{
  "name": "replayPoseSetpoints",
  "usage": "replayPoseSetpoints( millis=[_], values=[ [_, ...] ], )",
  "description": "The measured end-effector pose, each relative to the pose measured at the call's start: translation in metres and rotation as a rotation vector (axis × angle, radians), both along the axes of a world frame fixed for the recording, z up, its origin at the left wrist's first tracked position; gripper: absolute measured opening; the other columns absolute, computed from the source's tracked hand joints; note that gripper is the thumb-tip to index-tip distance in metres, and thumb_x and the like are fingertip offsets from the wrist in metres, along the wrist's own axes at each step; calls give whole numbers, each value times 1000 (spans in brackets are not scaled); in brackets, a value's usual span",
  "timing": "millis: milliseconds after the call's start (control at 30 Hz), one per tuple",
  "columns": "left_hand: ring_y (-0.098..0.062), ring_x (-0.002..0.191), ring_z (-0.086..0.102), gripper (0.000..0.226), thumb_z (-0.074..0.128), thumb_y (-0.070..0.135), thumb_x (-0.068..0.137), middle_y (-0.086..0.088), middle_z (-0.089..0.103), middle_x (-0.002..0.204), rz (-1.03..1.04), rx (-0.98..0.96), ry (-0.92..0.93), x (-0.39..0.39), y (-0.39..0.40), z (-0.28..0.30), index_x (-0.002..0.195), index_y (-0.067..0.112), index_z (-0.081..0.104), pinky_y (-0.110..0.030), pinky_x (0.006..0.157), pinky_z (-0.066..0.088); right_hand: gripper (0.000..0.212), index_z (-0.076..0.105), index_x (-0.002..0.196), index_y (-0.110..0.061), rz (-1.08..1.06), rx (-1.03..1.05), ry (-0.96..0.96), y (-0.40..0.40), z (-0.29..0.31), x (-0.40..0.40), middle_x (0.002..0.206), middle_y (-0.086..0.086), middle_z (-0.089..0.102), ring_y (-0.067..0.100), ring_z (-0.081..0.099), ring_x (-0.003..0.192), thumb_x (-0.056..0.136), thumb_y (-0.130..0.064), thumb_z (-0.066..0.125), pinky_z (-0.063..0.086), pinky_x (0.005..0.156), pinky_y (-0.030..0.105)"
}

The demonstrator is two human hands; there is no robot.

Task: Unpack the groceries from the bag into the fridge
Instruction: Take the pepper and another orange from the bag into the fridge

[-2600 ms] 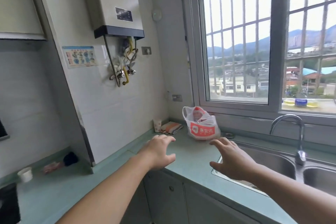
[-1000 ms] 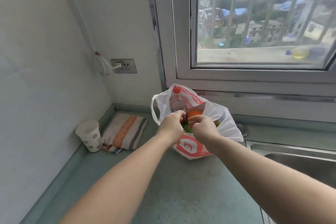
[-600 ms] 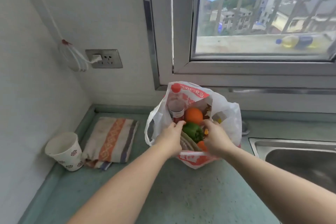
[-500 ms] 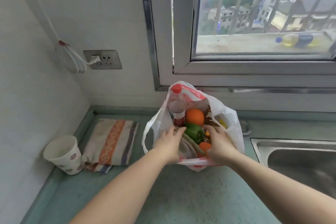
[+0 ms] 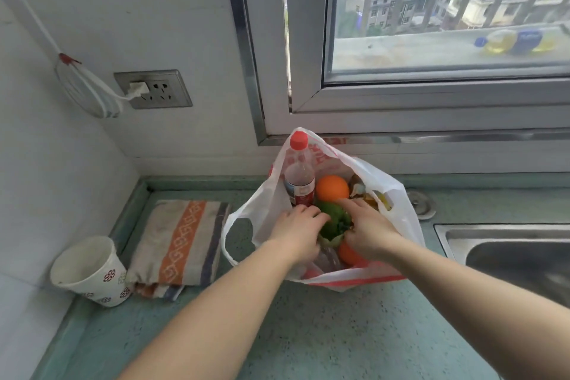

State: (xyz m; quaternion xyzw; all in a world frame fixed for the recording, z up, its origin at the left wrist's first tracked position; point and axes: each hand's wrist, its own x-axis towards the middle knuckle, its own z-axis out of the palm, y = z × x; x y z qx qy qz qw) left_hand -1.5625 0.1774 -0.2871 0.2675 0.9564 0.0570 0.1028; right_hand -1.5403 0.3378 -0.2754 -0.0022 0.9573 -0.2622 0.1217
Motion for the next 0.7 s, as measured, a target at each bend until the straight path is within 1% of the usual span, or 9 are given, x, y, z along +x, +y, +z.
replayPoseSetpoints(
  millis=[100, 167, 233, 300, 367, 467, 567, 633, 700],
  values=[
    [-24, 119, 50, 53, 60, 22, 88, 0, 48, 136, 11, 50, -34, -2, 1, -5, 139, 24, 44, -42, 96, 49, 58, 37, 140, -32, 15, -21, -52, -5, -3, -11, 141, 1, 42, 26, 47, 123, 87, -24, 60, 45, 99, 40],
    [-25, 111, 53, 41, 57, 22, 90, -3, 52, 127, -16, 70, -23, -2, -3, -9, 131, 21, 51, -40, 87, 51, 60, 37, 139, -33, 16, -36, -99, -6, -10, -17, 139, 1, 43, 26, 48, 122, 85, -32, 64, 45, 101, 42],
    [-27, 106, 54, 32, 54, 22, 91, -4, 53, 124, -26, 117, -19, -1, -9, -13, 123, 17, 56, -38, 82, 50, 67, 34, 139, -36, 10, -58, -138, -7, -18, -21, 136, 3, 44, 28, 49, 121, 80, -38, 66, 44, 102, 45],
    [-27, 105, 55, 29, 53, 20, 92, -4, 53, 124, -4, 194, -24, 2, -14, -18, 120, 15, 58, -39, 83, 50, 72, 32, 137, -36, -7, -93, -161, -10, -24, -26, 132, 4, 46, 27, 49, 118, 74, -39, 67, 45, 101, 46],
    [-28, 105, 55, 26, 54, 17, 91, -5, 53, 124, 43, 279, -35, 6, -17, -24, 117, 14, 58, -42, 86, 49, 74, 30, 136, -34, -34, -114, -171, -12, -30, -31, 128, 5, 48, 28, 50, 118, 73, -37, 69, 46, 99, 45],
    [-26, 104, 55, 26, 54, 14, 90, -4, 53, 121, 137, 409, -65, 10, -20, -34, 116, 14, 58, -43, 91, 48, 75, 28, 139, -33, -18, -69, -161, -15, -37, -36, 132, 9, 45, 31, 51, 117, 77, -37, 71, 47, 97, 42],
    [-24, 107, 55, 26, 54, 14, 92, -3, 55, 122, 195, 471, -103, 10, -23, -35, 118, 16, 57, -39, 94, 47, 75, 27, 141, -32, 27, -6, -151, -21, -39, -35, 135, 11, 42, 33, 50, 118, 80, -43, 69, 47, 99, 45],
    [-22, 107, 57, 25, 53, 16, 95, -2, 60, 120, 270, 508, -135, 8, -25, -32, 119, 19, 58, -34, 91, 46, 74, 30, 138, -31, 45, 38, -169, -20, -35, -30, 132, 10, 43, 33, 49, 118, 77, -46, 69, 46, 99, 48],
    [-20, 99, 60, 21, 52, 21, 97, 1, 64, 111, 342, 502, -166, 7, -26, -29, 116, 25, 58, -32, 82, 48, 75, 34, 133, -31, 41, 58, -190, -15, -27, -22, 129, 7, 42, 31, 49, 115, 69, -47, 70, 46, 97, 46]
  ],
)
